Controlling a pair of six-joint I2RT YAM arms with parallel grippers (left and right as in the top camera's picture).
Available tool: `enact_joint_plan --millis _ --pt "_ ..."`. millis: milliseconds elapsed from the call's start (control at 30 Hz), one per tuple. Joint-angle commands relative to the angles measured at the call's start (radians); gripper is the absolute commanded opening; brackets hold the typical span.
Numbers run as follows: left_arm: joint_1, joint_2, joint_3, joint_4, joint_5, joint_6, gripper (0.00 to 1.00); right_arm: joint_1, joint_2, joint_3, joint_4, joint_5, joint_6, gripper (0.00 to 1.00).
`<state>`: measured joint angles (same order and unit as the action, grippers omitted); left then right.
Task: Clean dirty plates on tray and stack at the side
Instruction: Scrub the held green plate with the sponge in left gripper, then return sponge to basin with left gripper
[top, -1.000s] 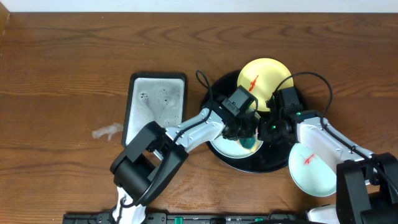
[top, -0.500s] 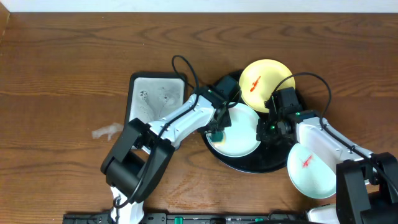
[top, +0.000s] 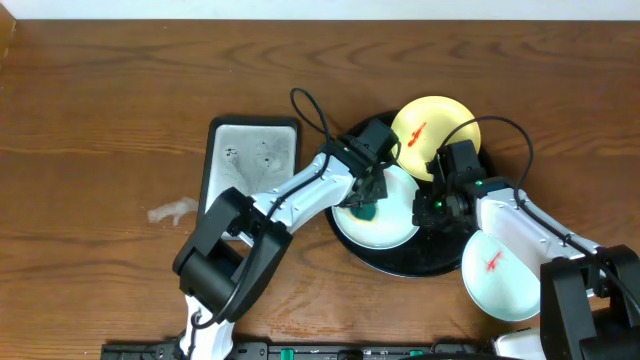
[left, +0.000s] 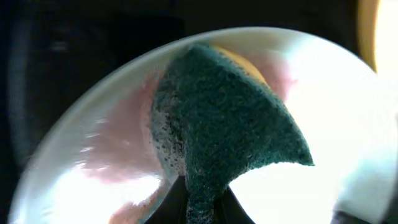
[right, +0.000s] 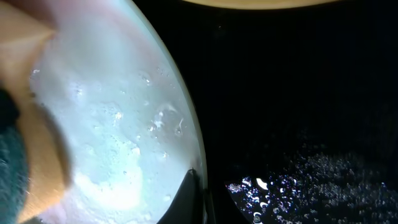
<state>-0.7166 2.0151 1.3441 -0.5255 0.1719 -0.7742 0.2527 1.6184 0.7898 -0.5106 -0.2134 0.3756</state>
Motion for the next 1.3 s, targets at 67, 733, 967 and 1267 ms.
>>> enact_joint_plan --millis 67,733,967,1267 --pt "-0.088 0.106 -0.02 0.048 0.209 -0.032 0.07 -0.005 0.02 -0.019 -0.018 0.067 -0.017 0.01" --pt "-0.111 0.111 -0.019 -0.013 0.121 0.066 0.07 -0.005 0.02 -0.019 -0.032 0.067 -0.017 0.01" --pt "-0.037 0.093 0.014 -0.3 -0.247 0.055 0.07 -0.005 0.02 -0.019 -0.031 0.067 -0.017 0.01" --pt "0.015 -0.038 0.123 -0.356 -0.352 0.056 0.07 -0.005 0.02 -0.019 -0.033 0.067 -0.017 0.01"
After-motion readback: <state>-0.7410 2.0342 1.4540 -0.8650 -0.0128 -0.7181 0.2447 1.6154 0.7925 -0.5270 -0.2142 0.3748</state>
